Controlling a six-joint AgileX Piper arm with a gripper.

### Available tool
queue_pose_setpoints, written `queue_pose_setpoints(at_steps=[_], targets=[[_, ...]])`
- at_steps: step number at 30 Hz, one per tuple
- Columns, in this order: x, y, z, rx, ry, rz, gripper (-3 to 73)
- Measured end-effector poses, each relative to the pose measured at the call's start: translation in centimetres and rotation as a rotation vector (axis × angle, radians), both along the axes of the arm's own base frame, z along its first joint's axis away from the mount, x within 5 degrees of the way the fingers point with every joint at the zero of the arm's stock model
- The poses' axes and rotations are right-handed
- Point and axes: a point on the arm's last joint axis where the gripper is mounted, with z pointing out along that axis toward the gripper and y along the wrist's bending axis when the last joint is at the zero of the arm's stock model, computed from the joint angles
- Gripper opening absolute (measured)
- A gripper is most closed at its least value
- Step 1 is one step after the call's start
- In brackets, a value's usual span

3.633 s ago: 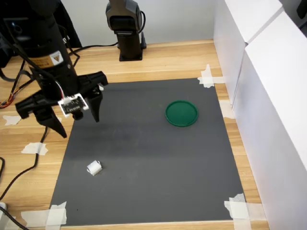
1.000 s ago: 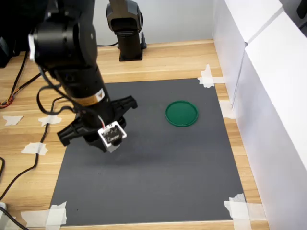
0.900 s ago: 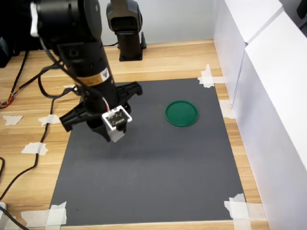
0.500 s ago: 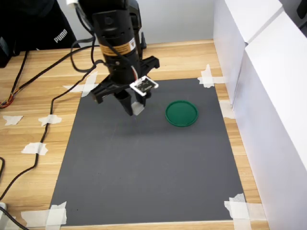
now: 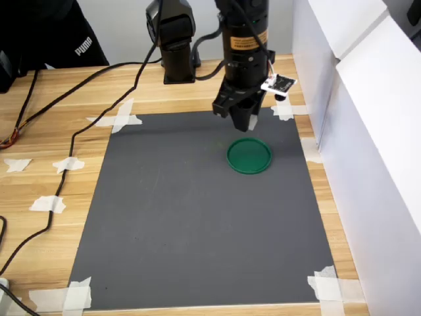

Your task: Grasp a white terminal and put it on the green lid.

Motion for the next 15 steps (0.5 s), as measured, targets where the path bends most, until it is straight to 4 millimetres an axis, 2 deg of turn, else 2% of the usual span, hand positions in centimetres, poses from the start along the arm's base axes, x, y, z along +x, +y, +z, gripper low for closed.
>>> queue_pose_setpoints(at_steps=[6,15], targets=[[-0.1,0.4,-0.3,0.019,-0.024,-0.010,32.3],[-1.2,-0.2,-4.5,-0.004,0.006,-0.008,32.3]])
